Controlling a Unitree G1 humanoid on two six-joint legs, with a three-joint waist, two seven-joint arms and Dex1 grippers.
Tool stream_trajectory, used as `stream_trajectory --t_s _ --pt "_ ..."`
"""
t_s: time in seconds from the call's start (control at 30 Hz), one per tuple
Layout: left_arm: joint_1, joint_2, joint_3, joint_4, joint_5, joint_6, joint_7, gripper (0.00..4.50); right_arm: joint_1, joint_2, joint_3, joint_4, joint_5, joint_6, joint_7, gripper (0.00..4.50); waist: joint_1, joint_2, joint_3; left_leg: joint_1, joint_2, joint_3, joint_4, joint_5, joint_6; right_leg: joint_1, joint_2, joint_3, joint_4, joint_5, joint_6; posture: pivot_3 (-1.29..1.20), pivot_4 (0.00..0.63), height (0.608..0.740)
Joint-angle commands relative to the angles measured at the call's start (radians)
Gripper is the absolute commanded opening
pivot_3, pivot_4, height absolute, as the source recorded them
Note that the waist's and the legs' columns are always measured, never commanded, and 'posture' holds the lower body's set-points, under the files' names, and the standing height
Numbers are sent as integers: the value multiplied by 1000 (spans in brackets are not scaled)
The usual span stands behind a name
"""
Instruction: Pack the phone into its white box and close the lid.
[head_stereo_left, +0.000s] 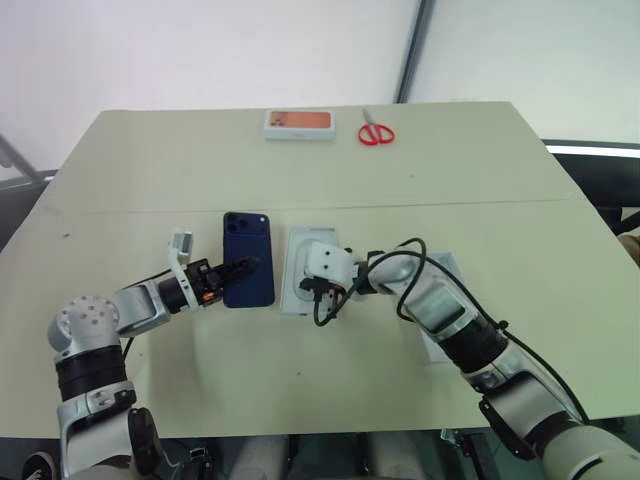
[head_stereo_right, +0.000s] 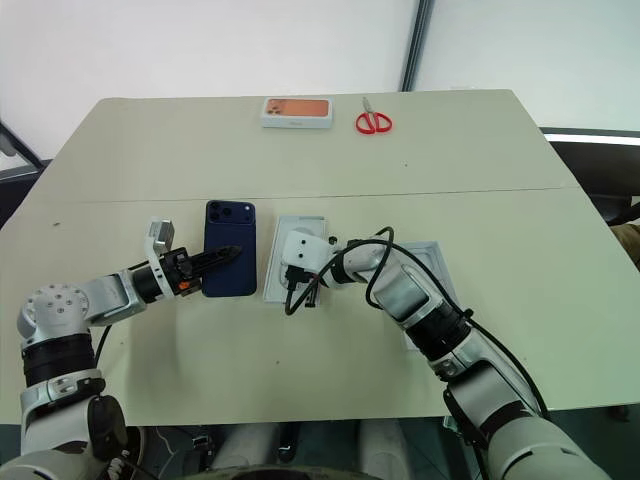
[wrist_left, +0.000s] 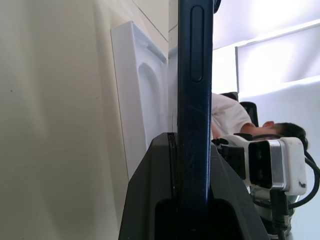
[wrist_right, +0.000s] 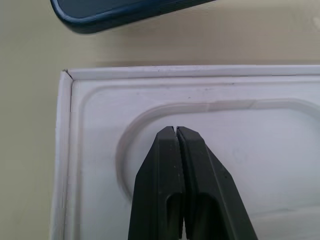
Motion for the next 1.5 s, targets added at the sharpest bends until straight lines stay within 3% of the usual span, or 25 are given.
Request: stream_trajectory --t_s 0.03,0.33,0.67,1.03,1.33,1.5 --pt "-12 -1 1 -62 -36 -13 -4 0 -17 4 13 43 -46 -35 -10 90 1 0 0 0 0 0 0 0 0 0 0 0 0 0 0 0 150 740" --pt "-37 -28 -8 -65 -60 45 11 0 -3 16 -114 -52 85 50 46 90 2 0 0 0 0 0 0 0 0 2 0 0 0 0 0 0 150 740" --pt "-145 -120 -119 31 17 -25 34 0 63 -171 -325 -106 182 84 76 90 5 -2 1 0 -1 0 0 0 0 3 0 0 0 0 0 0 150 740" --pt "-208 -169 -195 154 88 -71 17 0 191 -266 -367 -169 177 112 19 90 3 -2 2 -1 0 1 0 0 0 2 0 0 0 0 0 0 150 740" --pt "-213 -162 -202 120 99 -60 27 4405 184 -256 -350 -156 174 101 -5 0 4 -2 2 0 0 1 1 0 0 3 0 0 0 0 0 0 150 740" --pt "-210 -149 -226 16 58 21 16 4470 154 -231 -337 -121 171 87 -11 0 2 -2 2 0 0 1 0 0 0 3 0 0 0 0 0 0 150 740"
